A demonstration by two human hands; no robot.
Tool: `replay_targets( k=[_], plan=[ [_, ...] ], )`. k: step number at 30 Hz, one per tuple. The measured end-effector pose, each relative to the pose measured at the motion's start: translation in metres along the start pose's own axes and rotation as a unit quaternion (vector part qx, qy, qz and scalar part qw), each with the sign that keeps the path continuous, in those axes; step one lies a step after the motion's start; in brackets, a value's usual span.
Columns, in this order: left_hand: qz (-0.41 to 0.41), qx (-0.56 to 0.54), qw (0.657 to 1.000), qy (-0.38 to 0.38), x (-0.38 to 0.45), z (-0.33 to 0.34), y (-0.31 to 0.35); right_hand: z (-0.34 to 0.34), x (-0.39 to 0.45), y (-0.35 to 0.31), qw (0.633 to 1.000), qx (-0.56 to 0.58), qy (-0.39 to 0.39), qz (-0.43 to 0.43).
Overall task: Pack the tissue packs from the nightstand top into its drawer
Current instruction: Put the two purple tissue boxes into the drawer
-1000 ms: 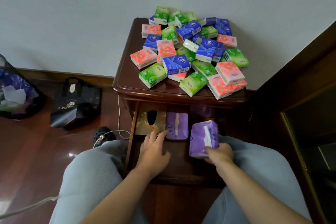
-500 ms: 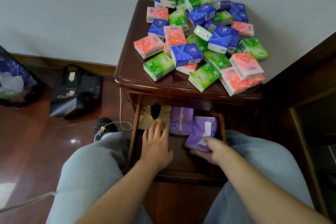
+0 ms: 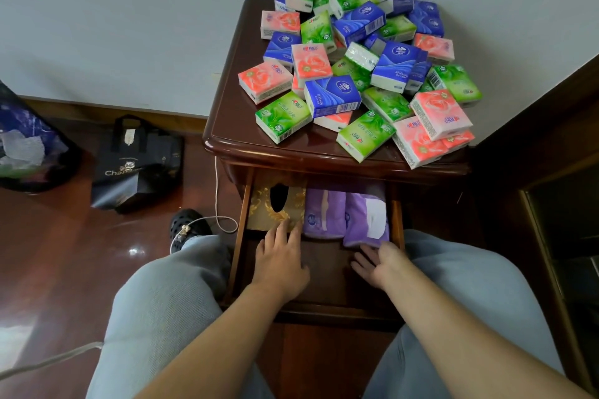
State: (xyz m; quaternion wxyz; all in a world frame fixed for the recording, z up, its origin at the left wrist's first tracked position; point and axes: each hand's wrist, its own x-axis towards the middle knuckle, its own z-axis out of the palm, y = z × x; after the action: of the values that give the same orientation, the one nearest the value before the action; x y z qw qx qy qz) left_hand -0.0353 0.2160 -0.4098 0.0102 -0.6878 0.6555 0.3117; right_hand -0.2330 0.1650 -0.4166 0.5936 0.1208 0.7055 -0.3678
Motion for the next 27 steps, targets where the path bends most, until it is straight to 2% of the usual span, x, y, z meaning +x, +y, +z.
replay_targets(
  k=[8,14,21,27],
  plan=[
    [-0.003,0.014,1.0,0.008,0.001,0.002,0.002,0.008,0.004,0.005,0.999,0.0,-0.048,0.017],
    [-0.012,0.046,0.998,0.034,0.006,0.005,0.0,0.03,0.008,0.005,0.989,0.058,-0.136,0.026],
    [-0.023,0.069,0.996,0.054,0.015,0.007,0.005,0.05,0.02,0.004,0.987,0.071,-0.144,-0.003],
    [-0.034,0.051,0.998,0.035,0.021,0.004,0.003,0.059,0.024,0.002,0.986,0.098,-0.136,-0.005]
  ],
)
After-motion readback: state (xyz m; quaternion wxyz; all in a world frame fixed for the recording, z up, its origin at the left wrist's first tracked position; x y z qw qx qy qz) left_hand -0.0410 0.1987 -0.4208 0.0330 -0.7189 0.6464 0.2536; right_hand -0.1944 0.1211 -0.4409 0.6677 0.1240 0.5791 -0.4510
